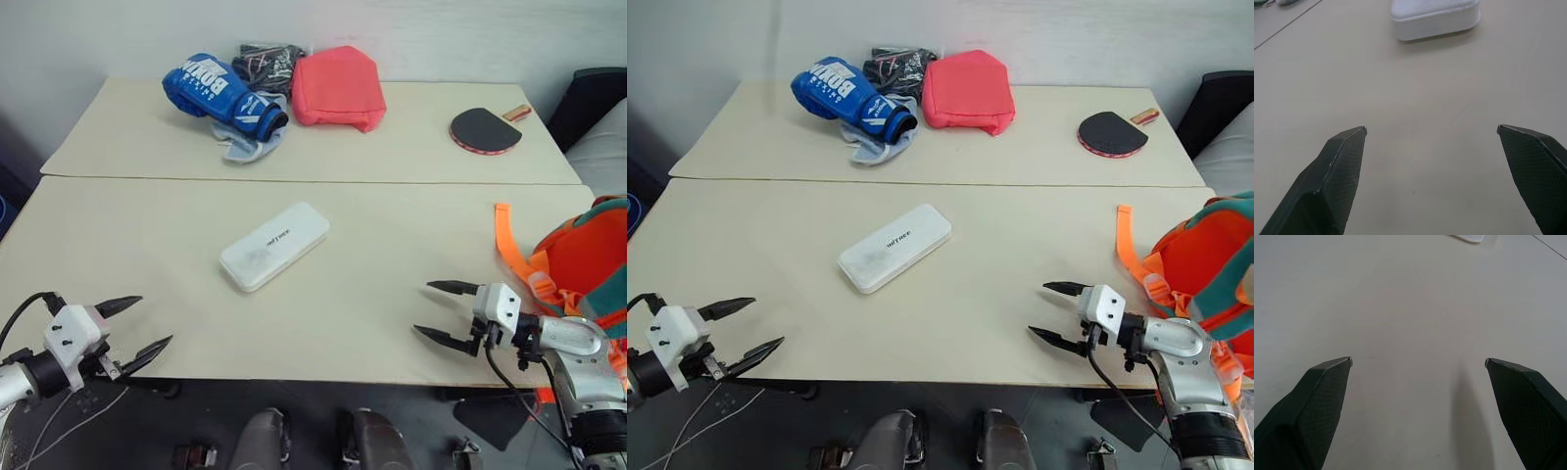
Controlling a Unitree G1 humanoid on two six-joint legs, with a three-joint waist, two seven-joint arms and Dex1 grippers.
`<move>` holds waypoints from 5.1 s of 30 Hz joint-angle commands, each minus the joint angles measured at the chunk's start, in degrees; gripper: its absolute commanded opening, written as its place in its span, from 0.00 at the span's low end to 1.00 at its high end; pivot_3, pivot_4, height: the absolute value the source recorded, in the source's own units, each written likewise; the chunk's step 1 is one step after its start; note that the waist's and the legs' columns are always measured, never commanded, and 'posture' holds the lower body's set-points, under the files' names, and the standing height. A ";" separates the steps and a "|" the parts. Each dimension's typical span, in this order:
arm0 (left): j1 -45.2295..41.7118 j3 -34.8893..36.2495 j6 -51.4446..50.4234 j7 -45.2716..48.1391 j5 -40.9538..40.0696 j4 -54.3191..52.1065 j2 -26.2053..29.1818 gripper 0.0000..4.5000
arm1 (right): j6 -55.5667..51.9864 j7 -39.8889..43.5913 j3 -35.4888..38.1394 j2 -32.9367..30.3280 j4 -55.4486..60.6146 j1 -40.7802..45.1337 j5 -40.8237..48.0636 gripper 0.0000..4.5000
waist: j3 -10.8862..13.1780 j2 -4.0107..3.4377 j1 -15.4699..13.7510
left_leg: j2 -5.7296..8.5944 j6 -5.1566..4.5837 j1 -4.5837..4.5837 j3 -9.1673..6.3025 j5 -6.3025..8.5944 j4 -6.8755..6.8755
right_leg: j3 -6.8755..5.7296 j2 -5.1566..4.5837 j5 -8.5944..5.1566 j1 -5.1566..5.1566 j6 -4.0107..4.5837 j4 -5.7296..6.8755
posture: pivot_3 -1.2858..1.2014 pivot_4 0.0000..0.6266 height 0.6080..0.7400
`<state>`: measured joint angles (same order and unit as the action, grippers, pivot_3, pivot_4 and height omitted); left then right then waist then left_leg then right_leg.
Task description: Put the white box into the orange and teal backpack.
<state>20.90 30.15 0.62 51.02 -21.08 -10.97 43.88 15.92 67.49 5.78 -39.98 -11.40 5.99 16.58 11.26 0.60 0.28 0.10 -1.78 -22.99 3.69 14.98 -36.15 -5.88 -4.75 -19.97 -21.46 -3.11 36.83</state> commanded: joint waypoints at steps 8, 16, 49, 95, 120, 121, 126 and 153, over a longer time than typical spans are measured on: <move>-0.67 1.72 -12.30 -4.29 -3.66 -7.16 -0.59 1.00 | -15.78 -12.30 -0.94 5.01 8.06 6.91 1.53 0.99 | 0.02 -0.03 -0.05 | -0.04 0.03 0.05 0.01 -0.02 0.00 | 0.00 0.01 0.00 0.01 0.00 0.06 | 0.52 0.24 1.00; -4.58 1.41 -20.22 -28.59 -1.22 -15.12 -16.99 0.50 | -34.86 -30.28 -9.42 16.25 13.23 18.68 -4.95 0.62 | 0.02 -0.02 0.32 | -0.03 0.11 -0.03 0.01 0.02 0.02 | 0.02 0.02 0.00 -0.07 0.00 0.08 | 0.52 0.24 1.00; -17.95 -17.69 -39.33 -53.28 10.99 -21.52 -31.87 0.00 | -12.57 -42.32 -11.46 35.83 -43.35 49.64 -16.98 0.01 | -0.09 0.17 1.45 | -0.03 0.43 -0.11 0.05 -0.37 -0.08 | 0.05 0.13 0.06 -0.07 -0.08 0.30 | 0.52 0.24 1.00; -20.82 -11.35 -59.56 -14.95 -14.87 -10.40 -7.02 0.52 | -40.49 -6.23 -6.70 -5.42 23.86 2.67 -4.38 0.00 | -0.09 0.13 -1.64 | -0.02 0.01 -0.07 -0.06 -0.08 -0.09 | 0.03 0.02 0.06 0.07 -0.07 -0.06 | 0.52 0.24 1.00; -54.58 -25.89 -93.12 -27.27 -52.13 33.44 -5.05 0.99 | -35.45 -7.73 -18.41 1.60 19.37 9.84 -8.63 0.00 | -0.20 0.40 -0.32 | 0.01 0.59 0.33 -0.06 -0.37 -0.04 | 0.10 0.06 0.06 0.34 -0.07 0.14 | 0.52 0.24 1.00; -54.69 -25.27 -93.12 -27.98 -52.31 33.54 -5.75 0.99 | -34.98 -7.48 -18.56 1.82 19.05 9.99 -8.51 0.00 | -0.19 0.41 -0.33 | 0.00 0.58 0.50 -0.06 -0.37 -0.04 | 0.09 0.06 0.06 0.52 -0.07 0.11 | 0.52 0.24 1.00; -55.05 -23.93 -93.12 -30.43 -55.56 33.72 -8.24 0.99 | -31.04 -5.26 -18.96 1.47 16.18 10.62 -8.68 0.00 | -0.19 0.41 -0.30 | 0.00 0.63 0.78 -0.09 -0.30 0.00 | 0.07 0.07 0.06 0.83 -0.08 -0.01 | 0.52 0.24 1.00; -38.69 -19.41 -57.24 -4.10 -39.48 3.19 -11.72 0.32 | -37.50 -16.85 10.30 -0.05 36.92 -19.26 7.14 0.21 | -0.13 0.29 -1.92 | 0.03 0.80 0.48 -0.18 -0.05 0.17 | 0.02 0.09 0.06 0.88 -0.08 -0.79 | 0.52 0.24 1.00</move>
<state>-18.24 12.12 -62.48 40.73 -64.01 -4.05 31.06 -20.89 52.93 11.83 -41.03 20.27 -11.86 21.18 11.13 0.89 -1.64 0.13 -0.93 -22.47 3.52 14.96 -35.95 -5.86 -4.65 -19.91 -20.56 -3.19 36.02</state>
